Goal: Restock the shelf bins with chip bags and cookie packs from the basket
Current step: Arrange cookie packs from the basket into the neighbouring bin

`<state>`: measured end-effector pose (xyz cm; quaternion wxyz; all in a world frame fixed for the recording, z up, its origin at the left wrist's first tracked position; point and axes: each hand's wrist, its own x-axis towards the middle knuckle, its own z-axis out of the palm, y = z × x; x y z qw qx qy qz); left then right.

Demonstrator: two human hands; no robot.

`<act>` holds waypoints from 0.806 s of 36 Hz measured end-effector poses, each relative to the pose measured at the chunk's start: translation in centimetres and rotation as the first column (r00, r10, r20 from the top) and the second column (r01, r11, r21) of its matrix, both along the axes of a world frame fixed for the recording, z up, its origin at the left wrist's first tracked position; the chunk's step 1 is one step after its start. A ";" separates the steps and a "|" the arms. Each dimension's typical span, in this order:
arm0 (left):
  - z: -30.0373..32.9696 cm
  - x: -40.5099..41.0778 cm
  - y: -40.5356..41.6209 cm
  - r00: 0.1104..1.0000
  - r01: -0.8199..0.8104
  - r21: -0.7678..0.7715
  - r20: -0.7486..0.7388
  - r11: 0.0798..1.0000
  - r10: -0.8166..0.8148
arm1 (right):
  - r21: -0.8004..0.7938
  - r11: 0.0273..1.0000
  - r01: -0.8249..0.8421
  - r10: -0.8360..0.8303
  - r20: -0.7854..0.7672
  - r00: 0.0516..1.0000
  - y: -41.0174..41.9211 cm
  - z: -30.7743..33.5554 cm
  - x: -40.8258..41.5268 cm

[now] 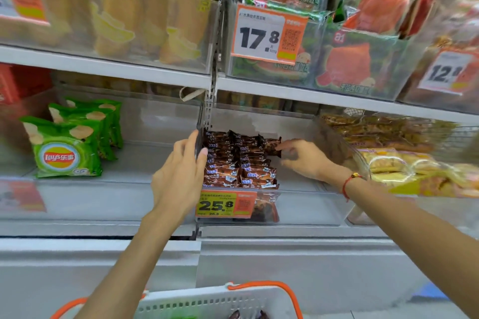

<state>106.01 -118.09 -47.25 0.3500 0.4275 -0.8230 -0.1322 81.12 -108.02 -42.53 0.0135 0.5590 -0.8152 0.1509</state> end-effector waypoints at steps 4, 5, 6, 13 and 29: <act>0.2 0.5 0.4 0.998 0.054 0.011 -0.028 0.998 -0.054 | -0.109 0.994 -0.024 0.027 0.027 0.999 3.0 -0.1 2.8; 0.3 0.7 0.5 0.997 0.065 0.009 -0.045 0.998 -0.065 | -0.153 0.988 -0.021 0.027 0.039 0.999 3.9 -0.1 3.5; 0.3 0.9 0.7 0.995 0.076 0.002 -0.063 0.997 -0.076 | -0.190 0.982 -0.015 0.025 0.053 0.998 4.8 -0.2 4.2; 0.5 2.5 3.9 0.988 0.099 -0.296 -0.080 0.950 -0.128 | -0.262 0.965 -0.026 0.063 0.132 0.989 9.9 -1.6 9.0; -11.4 4.7 13.4 0.824 0.357 0.228 0.380 0.906 -0.420 | 0.347 0.933 -0.097 -0.013 0.304 0.953 15.1 -16.4 12.5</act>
